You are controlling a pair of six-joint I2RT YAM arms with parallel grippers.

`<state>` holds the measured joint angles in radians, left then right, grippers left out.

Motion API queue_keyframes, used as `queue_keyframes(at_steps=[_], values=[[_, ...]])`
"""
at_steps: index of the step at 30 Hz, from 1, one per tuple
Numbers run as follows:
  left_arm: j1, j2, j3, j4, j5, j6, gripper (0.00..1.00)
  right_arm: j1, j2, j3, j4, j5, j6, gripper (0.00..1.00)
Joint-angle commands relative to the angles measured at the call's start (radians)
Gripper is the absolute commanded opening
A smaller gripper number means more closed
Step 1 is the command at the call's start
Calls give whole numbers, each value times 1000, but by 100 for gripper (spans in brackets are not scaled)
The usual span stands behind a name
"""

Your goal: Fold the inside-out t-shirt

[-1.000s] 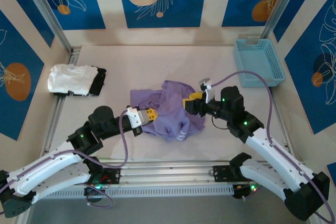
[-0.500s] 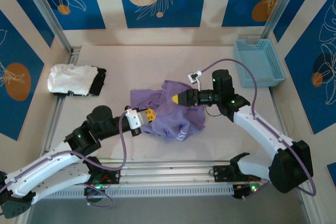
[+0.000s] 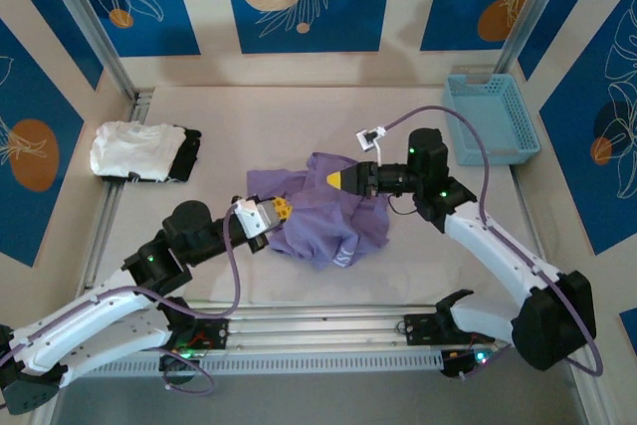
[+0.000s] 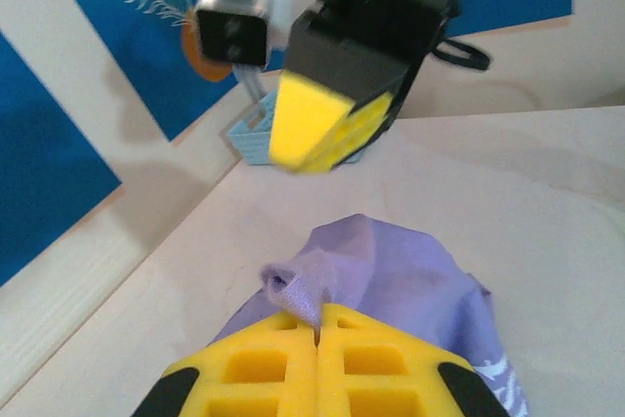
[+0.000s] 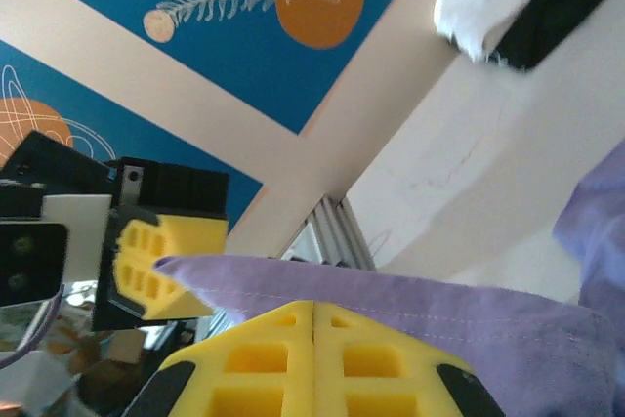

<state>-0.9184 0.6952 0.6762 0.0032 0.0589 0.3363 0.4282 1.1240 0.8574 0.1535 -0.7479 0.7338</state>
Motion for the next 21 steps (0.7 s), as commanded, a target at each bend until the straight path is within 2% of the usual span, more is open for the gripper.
queue_keyframes(at_steps=[1, 2, 4, 5, 7, 11, 13, 15, 18, 20, 21], values=[[9, 2, -15, 105, -106, -56, 0, -25, -49, 32, 59, 84, -81, 0], [13, 10, -14, 116, -104, -56, 0, -26, -53, 32, 51, 109, -99, 0], [15, 24, -8, 128, -65, -42, 0, -26, -35, 68, -74, 198, -148, 0], [15, 29, -4, 130, -47, -39, 0, -23, -15, 93, -144, 224, -166, 7], [16, 36, 6, 127, -10, -34, 0, -22, 37, 140, -276, 242, -179, 32], [15, 44, 16, 123, 24, -29, 0, -22, 119, 161, -351, 119, -147, 59], [16, 49, 16, 123, 25, -29, 0, -17, 154, 173, -388, 50, -131, 67], [16, 50, 13, 125, 24, -28, 0, -13, 174, 171, -420, 20, -131, 71], [16, 54, 10, 131, 25, -29, 0, -11, 203, 156, -398, -64, -103, 70], [16, 56, 11, 130, 22, -29, 0, -4, 219, 136, -325, -123, -51, 60], [16, 56, 10, 129, 21, -29, 0, 2, 230, 132, -296, -146, -31, 49]])
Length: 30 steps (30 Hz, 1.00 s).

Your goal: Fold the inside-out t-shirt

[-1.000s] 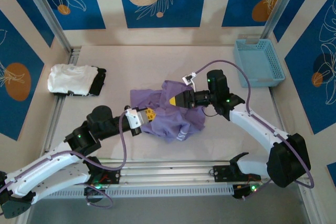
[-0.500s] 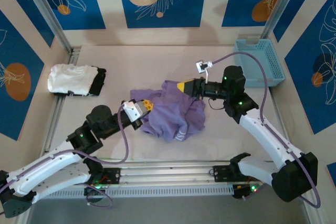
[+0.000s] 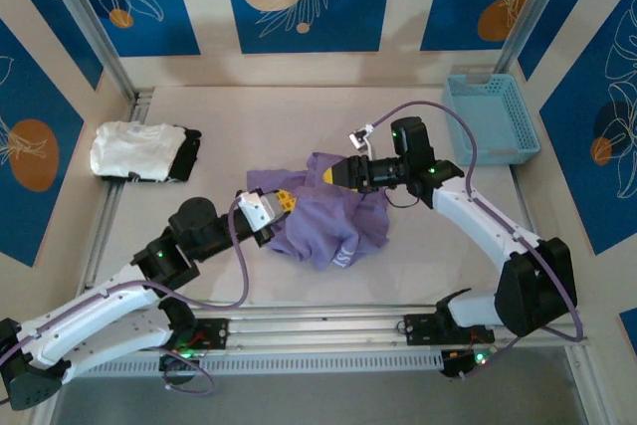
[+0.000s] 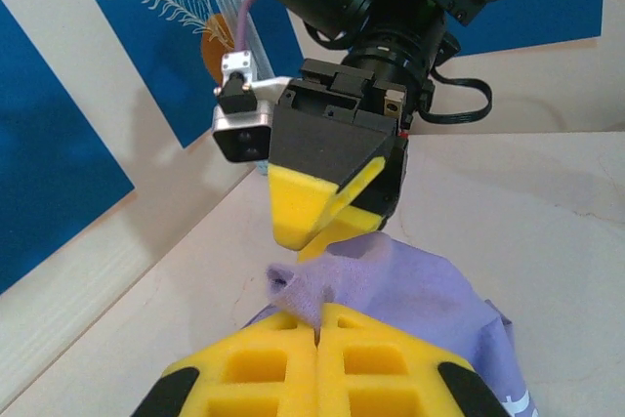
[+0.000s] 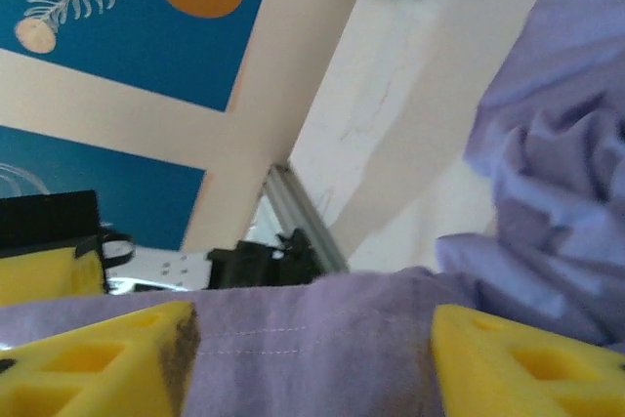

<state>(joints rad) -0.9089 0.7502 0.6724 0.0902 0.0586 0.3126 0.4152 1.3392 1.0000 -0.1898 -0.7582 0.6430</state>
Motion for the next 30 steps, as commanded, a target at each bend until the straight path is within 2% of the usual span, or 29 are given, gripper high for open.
queue_keyframes(at_steps=[1, 4, 5, 12, 15, 18, 21, 23, 24, 25, 28, 29, 30], values=[[6, 1, 13, 42, 17, -6, 0, 21, 22, -11, 76, -156, 75, 36], [6, -2, 10, 40, -8, -12, 0, 14, 15, -15, 161, -197, 118, 5], [7, -5, 10, 40, -20, -13, 0, 7, 5, -14, 176, -202, 125, 0], [14, -22, -12, 86, -116, -46, 0, -60, -157, -20, 235, -71, 54, 0], [25, -20, -16, 112, -119, -56, 0, -64, -190, -35, 288, -5, 40, 0], [30, -22, -14, 120, -78, -58, 0, -59, -171, -15, 162, 93, -15, 0], [30, -17, -4, 106, -38, -58, 0, -54, -98, 43, -32, 111, -60, 36], [30, -12, -1, 102, -27, -58, 0, -43, -59, 49, -77, 69, -64, 49], [29, -10, 0, 102, -24, -57, 0, -38, -43, 47, -79, 34, -55, 61], [30, -8, 1, 103, -21, -57, 0, -33, -30, 38, -69, -4, -40, 68], [30, -4, 0, 106, -22, -57, 0, -10, 5, 17, -14, -101, 13, 71], [30, -3, 0, 106, -22, -56, 0, 2, 17, 11, 18, -135, 32, 70], [29, -1, 0, 107, -23, -56, 0, 16, 26, 5, 54, -166, 54, 64]])
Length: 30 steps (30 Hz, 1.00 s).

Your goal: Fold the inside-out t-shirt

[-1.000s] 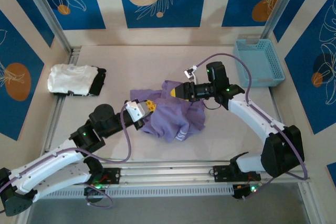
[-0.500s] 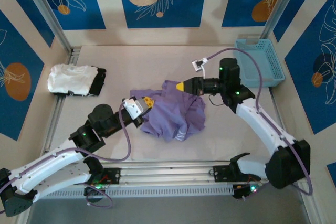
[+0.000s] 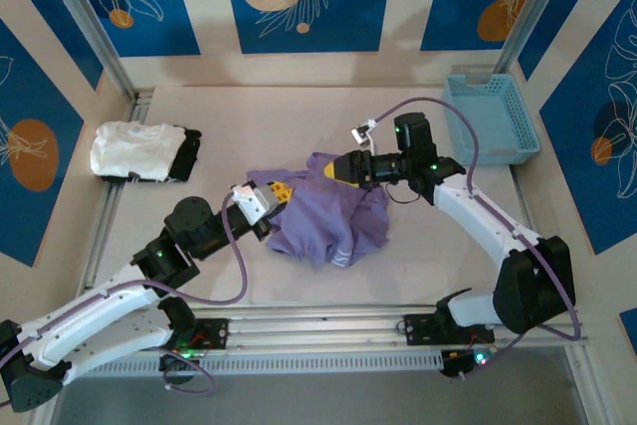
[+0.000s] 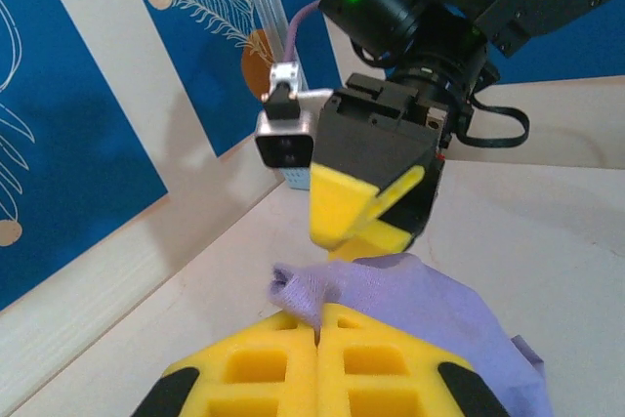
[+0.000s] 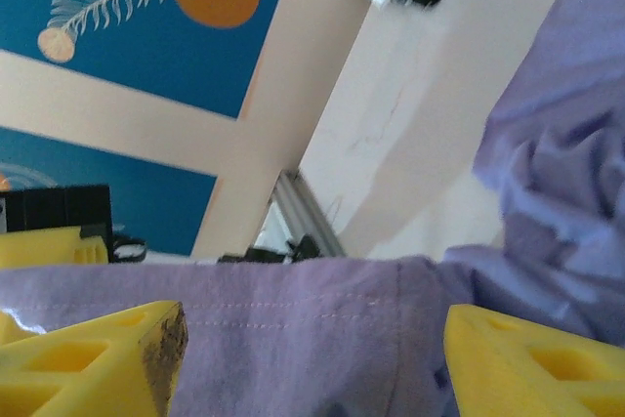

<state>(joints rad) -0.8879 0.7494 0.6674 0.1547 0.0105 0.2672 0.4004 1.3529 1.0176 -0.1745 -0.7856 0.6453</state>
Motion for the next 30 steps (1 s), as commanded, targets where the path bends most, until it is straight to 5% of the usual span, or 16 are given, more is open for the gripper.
queue_keyframes(at_steps=[1, 6, 7, 14, 23, 30], values=[[9, 1, 4, 43, 23, -12, 0, 40, 20, -17, 72, -164, 70, 57], [9, 2, 5, 34, 4, -10, 0, 53, 19, -30, 144, -210, 111, 3], [9, 1, 5, 33, -4, -10, 0, 46, 10, -31, 144, -213, 107, 0], [15, -16, -8, 41, -76, -22, 0, -20, -149, -57, 146, -131, 48, 0], [49, 42, -17, 173, -116, -73, 0, -28, -243, -119, 404, 137, -2, 0], [310, 212, 136, 391, -33, -221, 0, -61, -175, -9, 666, 390, -63, 0]])
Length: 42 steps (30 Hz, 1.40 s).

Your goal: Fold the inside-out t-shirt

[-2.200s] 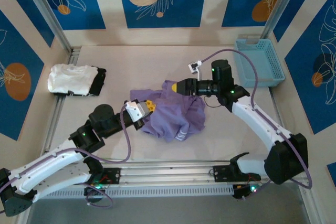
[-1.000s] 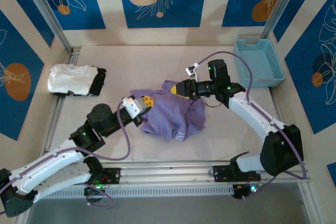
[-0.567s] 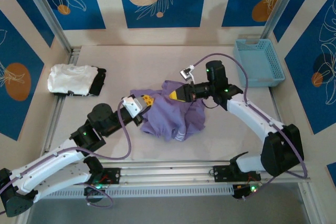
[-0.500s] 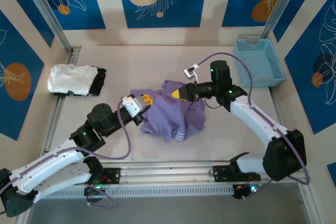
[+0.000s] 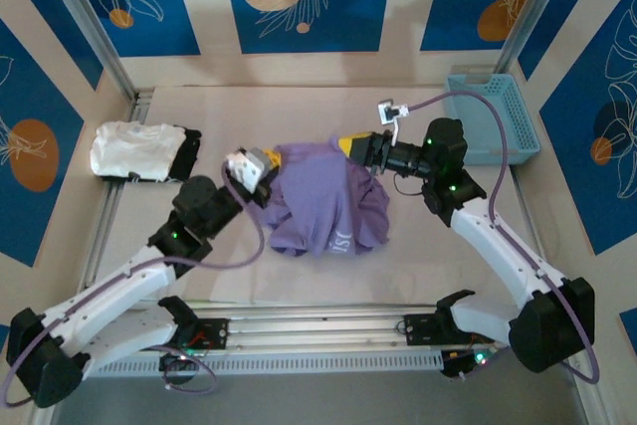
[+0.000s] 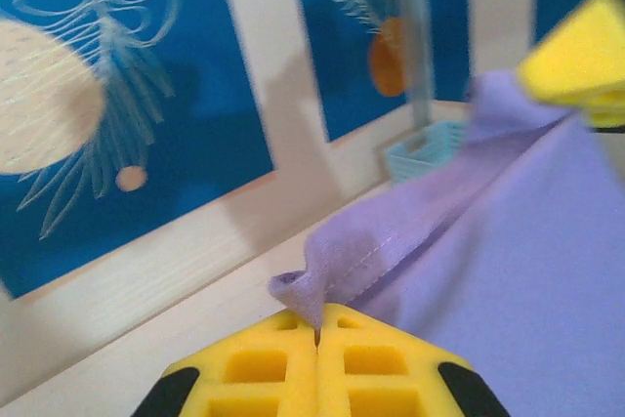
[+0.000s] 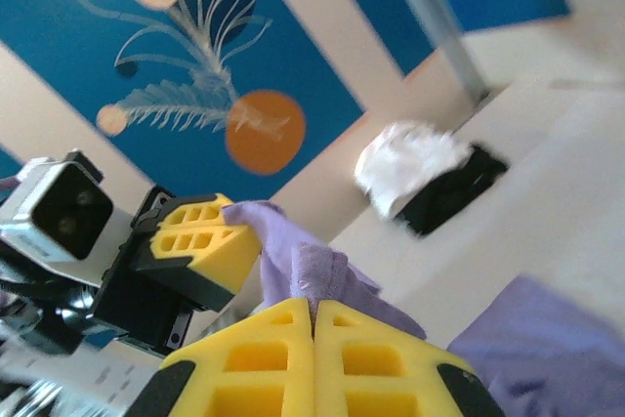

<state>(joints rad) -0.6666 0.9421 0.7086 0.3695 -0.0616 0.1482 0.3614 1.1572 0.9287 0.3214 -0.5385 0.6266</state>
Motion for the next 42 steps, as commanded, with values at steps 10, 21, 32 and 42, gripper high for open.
queue_keyframes(at_steps=[10, 21, 32, 42], values=[[121, -11, -91, 241, 287, -123, 0, -36, -92, -208, 345, 151, -170, 0], [-61, -11, -468, 282, 293, -154, 0, 31, -233, -637, 279, 223, -171, 0], [-199, -10, -597, 208, 233, -164, 0, 256, -614, -854, -158, 613, -11, 0], [-225, 66, -584, 239, 258, -105, 0, 310, -698, -806, -398, 647, 21, 40]])
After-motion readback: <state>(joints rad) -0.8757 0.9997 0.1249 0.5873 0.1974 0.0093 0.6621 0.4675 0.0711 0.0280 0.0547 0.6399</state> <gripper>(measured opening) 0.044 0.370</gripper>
